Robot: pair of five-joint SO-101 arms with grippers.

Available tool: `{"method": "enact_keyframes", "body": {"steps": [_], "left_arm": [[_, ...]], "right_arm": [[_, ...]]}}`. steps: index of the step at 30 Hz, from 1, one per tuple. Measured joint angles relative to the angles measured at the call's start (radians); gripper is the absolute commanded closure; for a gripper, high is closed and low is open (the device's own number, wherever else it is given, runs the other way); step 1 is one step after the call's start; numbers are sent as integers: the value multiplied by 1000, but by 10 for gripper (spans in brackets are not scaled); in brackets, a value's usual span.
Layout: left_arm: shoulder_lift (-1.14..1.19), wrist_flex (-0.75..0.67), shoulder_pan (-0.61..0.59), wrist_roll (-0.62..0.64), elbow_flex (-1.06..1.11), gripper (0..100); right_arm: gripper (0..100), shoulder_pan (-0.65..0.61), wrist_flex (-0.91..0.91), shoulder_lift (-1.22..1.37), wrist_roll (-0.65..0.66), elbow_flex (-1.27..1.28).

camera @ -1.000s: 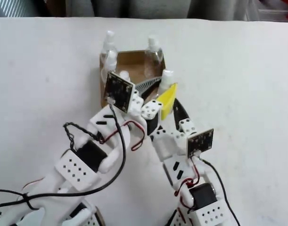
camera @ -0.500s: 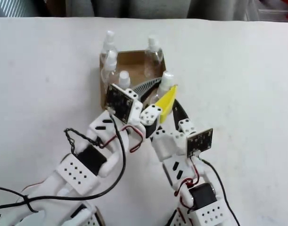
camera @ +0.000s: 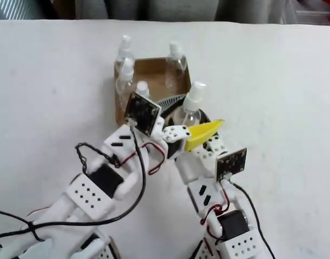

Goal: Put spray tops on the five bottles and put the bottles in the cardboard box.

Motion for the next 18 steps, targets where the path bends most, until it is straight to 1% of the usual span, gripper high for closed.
{"method": "enact_keyframes", "body": {"steps": [4, 10, 14, 18], "left_arm": [[0, 114, 3, 0, -95, 653], [0, 213, 3, 0, -247, 653], [0, 339, 8, -2, -371, 657], [-20, 500, 17, -2, -500, 657]], "right_arm": [[933, 0, 0, 0, 0, 0], [933, 32, 0, 0, 0, 0], [933, 37, 15, 0, 0, 0], [933, 38, 52, 0, 0, 0]]}}
